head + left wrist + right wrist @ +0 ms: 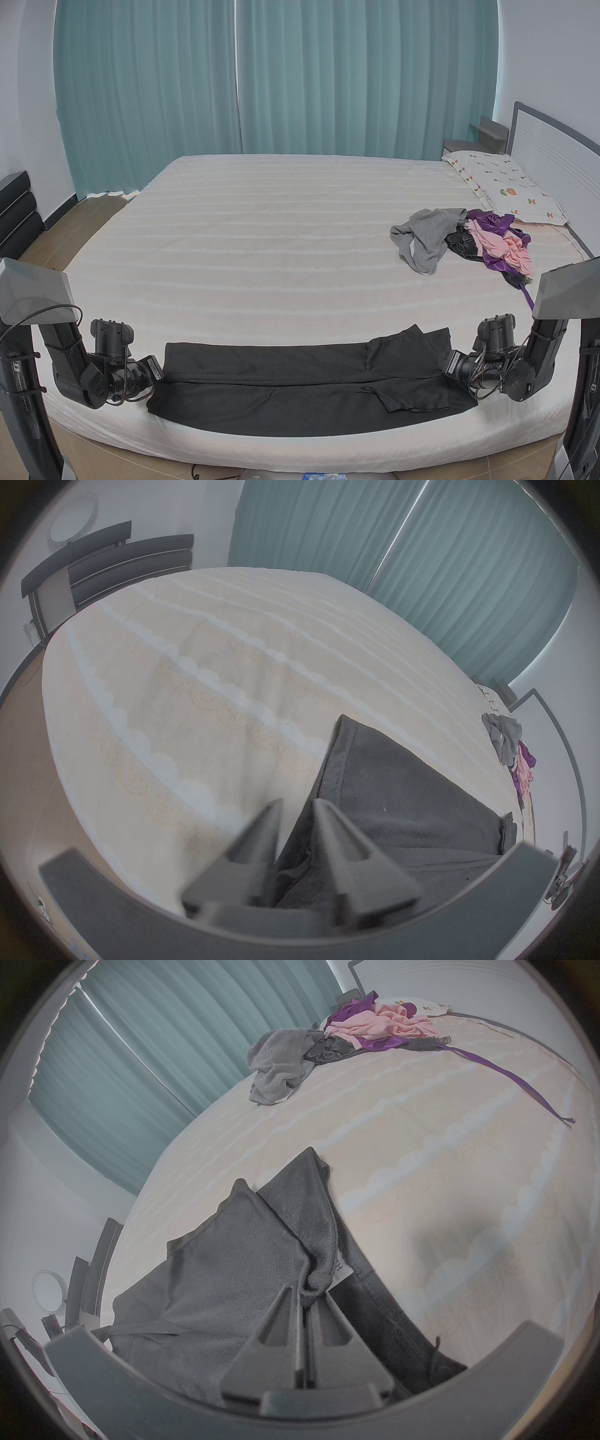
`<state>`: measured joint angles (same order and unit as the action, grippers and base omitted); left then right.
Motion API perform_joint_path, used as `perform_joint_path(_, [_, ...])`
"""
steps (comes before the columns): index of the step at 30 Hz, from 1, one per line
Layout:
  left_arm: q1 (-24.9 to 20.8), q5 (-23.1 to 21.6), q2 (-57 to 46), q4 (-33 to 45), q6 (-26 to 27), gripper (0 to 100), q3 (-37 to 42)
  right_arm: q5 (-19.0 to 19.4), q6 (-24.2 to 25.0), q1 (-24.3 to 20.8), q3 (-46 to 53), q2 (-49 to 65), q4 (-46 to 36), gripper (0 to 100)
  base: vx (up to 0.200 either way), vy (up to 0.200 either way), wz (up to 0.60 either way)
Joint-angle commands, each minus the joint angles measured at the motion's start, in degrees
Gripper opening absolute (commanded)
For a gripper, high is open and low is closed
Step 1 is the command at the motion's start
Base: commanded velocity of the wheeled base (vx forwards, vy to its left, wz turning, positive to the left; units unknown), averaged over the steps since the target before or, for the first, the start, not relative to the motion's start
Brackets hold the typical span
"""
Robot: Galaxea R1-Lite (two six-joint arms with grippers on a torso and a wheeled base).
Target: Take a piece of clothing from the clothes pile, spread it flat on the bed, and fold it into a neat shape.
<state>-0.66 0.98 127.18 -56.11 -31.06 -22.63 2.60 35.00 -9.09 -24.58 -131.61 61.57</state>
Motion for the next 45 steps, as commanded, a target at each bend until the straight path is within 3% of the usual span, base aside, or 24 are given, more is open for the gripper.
perform_joint_path(1, [-0.1, 0.0, 0.1, 0.0, -0.1, 100, -0.1, 0.0, 0.0, 0.0, 0.0, -0.6, 0.0, 0, 0.0, 0.0, 0.0])
perform_joint_path(2, [-0.1, 0.0, 0.0, 0.0, -0.1, 100, -0.1, 0.0, -0.1, -0.1, 0.1, -0.5, -0.1, 100, 0.0, 0.0, 0.0])
perform_joint_path(9, [0.2, -0.1, -0.5, 0.0, -0.2, 100, -0.7, 0.0, 0.1, -0.5, 0.1, 1.6, 0.0, 100, 0.0, 0.0, 0.0])
perform_joint_path(18, [2.6, -0.1, -2.9, 0.0, -0.5, 100, -2.0, 0.0, 0.1, 2.6, -0.7, 6.6, -0.5, 100, 0.0, 0.0, 0.0])
perform_joint_path(25, [2.9, -3.5, -3.5, 0.7, -2.5, 100, -4.4, 0.5, 0.9, 4.6, -3.6, 6.5, -0.5, 100, 0.0, 0.0, 0.0])
perform_joint_path(30, [0.5, -4.3, 0.8, 0.9, -10.6, 100, -11.6, 3.1, 3.9, 4.7, -6.1, 3.7, -0.6, 100, 0.0, 0.0, 0.0])
perform_joint_path(36, [0.5, -4.2, 7.0, 1.1, -10.7, 100, -17.1, 8.4, 4.5, 7.1, -7.9, 1.7, -0.6, 100, 0.0, 0.0, 0.0])
perform_joint_path(45, [-0.3, -4.3, 9.3, 0.7, -10.1, 100, -19.3, 15.6, 4.7, 9.5, -9.8, -0.4, -0.3, 100, 0.0, 0.0, 0.0])
